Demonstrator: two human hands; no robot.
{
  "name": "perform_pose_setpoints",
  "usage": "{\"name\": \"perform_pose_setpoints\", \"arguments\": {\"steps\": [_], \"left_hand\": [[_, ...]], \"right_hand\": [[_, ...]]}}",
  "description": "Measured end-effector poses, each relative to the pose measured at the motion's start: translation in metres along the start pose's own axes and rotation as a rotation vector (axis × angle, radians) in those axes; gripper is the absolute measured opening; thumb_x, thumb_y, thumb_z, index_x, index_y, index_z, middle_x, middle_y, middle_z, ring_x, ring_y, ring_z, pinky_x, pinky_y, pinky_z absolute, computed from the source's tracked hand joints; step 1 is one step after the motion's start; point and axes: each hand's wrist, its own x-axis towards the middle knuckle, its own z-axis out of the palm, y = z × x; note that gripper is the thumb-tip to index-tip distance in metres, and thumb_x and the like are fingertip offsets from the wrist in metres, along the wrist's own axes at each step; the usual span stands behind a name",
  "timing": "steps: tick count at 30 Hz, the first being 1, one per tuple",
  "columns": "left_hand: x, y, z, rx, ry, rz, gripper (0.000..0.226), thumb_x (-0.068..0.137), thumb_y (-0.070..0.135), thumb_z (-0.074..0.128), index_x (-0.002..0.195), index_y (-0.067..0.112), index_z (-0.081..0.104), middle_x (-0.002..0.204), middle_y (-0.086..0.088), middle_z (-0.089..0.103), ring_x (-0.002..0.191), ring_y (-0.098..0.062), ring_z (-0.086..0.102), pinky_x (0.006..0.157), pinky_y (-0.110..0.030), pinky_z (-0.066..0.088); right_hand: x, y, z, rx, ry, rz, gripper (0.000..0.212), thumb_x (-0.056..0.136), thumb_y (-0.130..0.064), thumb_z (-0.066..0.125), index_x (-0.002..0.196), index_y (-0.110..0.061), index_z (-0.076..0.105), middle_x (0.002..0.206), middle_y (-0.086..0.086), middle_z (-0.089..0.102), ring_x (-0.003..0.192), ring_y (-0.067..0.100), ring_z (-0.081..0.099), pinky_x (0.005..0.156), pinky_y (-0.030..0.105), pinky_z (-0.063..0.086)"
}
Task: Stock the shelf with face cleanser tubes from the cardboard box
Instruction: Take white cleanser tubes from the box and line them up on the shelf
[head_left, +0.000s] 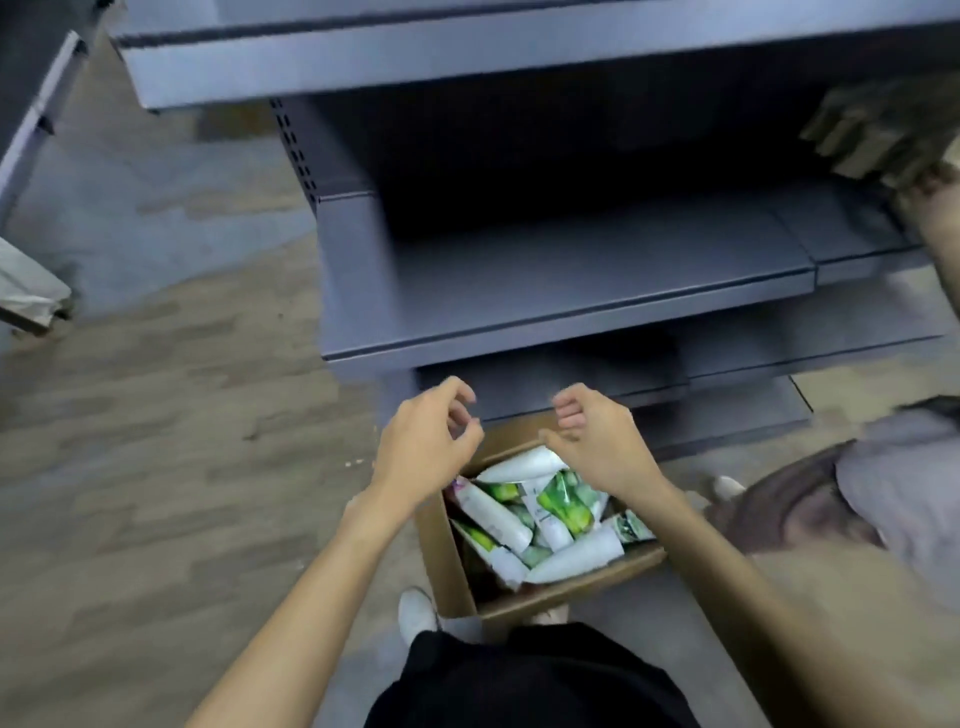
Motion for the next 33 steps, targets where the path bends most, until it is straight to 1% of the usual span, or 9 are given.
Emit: {"name": "perform_pose_setpoints", "arguments": {"steps": [2,4,7,12,15,18,22,28,33], "left_hand": [[-0.008,-0.015,0.017,0.002,-0.075,-0.072,0.018,0.081,0.024,0.065,0.098,0.027,0.058,0.079,0.013,0.067,0.075,-0.011,0.067,0.076,-0.039,0.056],[-0.017,-0.030,0.037,0.012,-0.138,-0.146,0.018,0.082,0.023,0.066,0.098,0.026,0.059,0.077,0.014,0.068,0.076,-0.012,0.068,0.077,-0.038,0.056],[-0.035,-0.053,0.060,0.003,-0.147,-0.266,0.015,0.080,0.017,0.069,0.093,0.019,0.063,0.066,0.014,0.064,0.073,-0.017,0.069,0.078,-0.034,0.054],[-0.061,-0.080,0.090,0.000,-0.164,-0.487,0.016,0.081,0.012,0.067,0.096,0.011,0.066,0.076,-0.002,0.071,0.084,-0.025,0.070,0.075,-0.024,0.044],[-0.069,-0.085,0.106,-0.012,-0.165,-0.551,0.015,0.083,0.011,0.066,0.098,0.009,0.066,0.079,-0.004,0.073,0.085,-0.025,0.069,0.068,-0.017,0.036],[-0.075,-0.089,0.113,-0.005,-0.177,-0.561,0.014,0.085,0.013,0.065,0.099,0.011,0.065,0.077,-0.001,0.074,0.084,-0.023,0.069,0.070,-0.020,0.041],[-0.077,-0.095,0.110,0.028,-0.165,-0.545,0.011,0.083,0.016,0.065,0.095,0.015,0.064,0.075,0.001,0.073,0.082,-0.022,0.068,0.074,-0.031,0.052],[-0.079,-0.097,0.106,0.030,-0.110,-0.546,0.019,0.084,0.016,0.066,0.103,0.013,0.067,0.087,-0.002,0.074,0.086,-0.022,0.068,0.077,-0.025,0.048],[-0.076,-0.097,0.103,-0.030,-0.061,-0.561,0.018,0.086,0.012,0.066,0.103,0.012,0.068,0.078,0.007,0.064,0.076,-0.013,0.059,0.068,-0.011,0.036]], "right_hand": [[-0.004,0.024,0.014,-0.030,-0.052,0.069,0.034,0.083,-0.026,0.077,0.111,-0.013,0.061,0.103,0.001,0.066,0.093,0.013,0.065,0.076,0.010,0.044],[-0.006,0.048,0.033,-0.045,-0.137,0.128,0.034,0.084,-0.025,0.076,0.112,-0.013,0.060,0.104,0.002,0.066,0.098,0.016,0.064,0.082,0.019,0.047],[-0.008,0.074,0.063,-0.046,-0.287,0.212,0.036,0.086,-0.026,0.074,0.116,-0.012,0.058,0.107,0.006,0.066,0.106,0.022,0.063,0.091,0.038,0.052],[0.000,0.085,0.115,-0.189,-0.450,0.206,0.048,0.087,-0.033,0.072,0.123,-0.006,0.055,0.120,0.014,0.062,0.116,0.032,0.057,0.094,0.039,0.048],[0.006,0.083,0.146,-0.250,-0.492,0.195,0.056,0.088,-0.034,0.071,0.130,-0.006,0.047,0.132,0.017,0.053,0.124,0.035,0.050,0.099,0.039,0.045],[0.013,0.080,0.169,-0.289,-0.487,0.187,0.062,0.089,-0.032,0.070,0.137,-0.006,0.040,0.141,0.017,0.046,0.131,0.035,0.045,0.103,0.041,0.041],[0.016,0.080,0.184,-0.389,-0.438,0.174,0.057,0.090,-0.030,0.069,0.133,-0.006,0.041,0.137,0.015,0.050,0.124,0.035,0.052,0.096,0.042,0.045],[0.013,0.085,0.181,-0.436,-0.329,0.141,0.040,0.092,-0.025,0.066,0.125,-0.010,0.049,0.126,0.012,0.061,0.114,0.033,0.060,0.086,0.038,0.048],[0.003,0.090,0.168,-0.374,-0.257,0.126,0.027,0.092,-0.028,0.067,0.110,-0.013,0.054,0.110,0.009,0.068,0.103,0.031,0.065,0.070,0.032,0.040]]}}
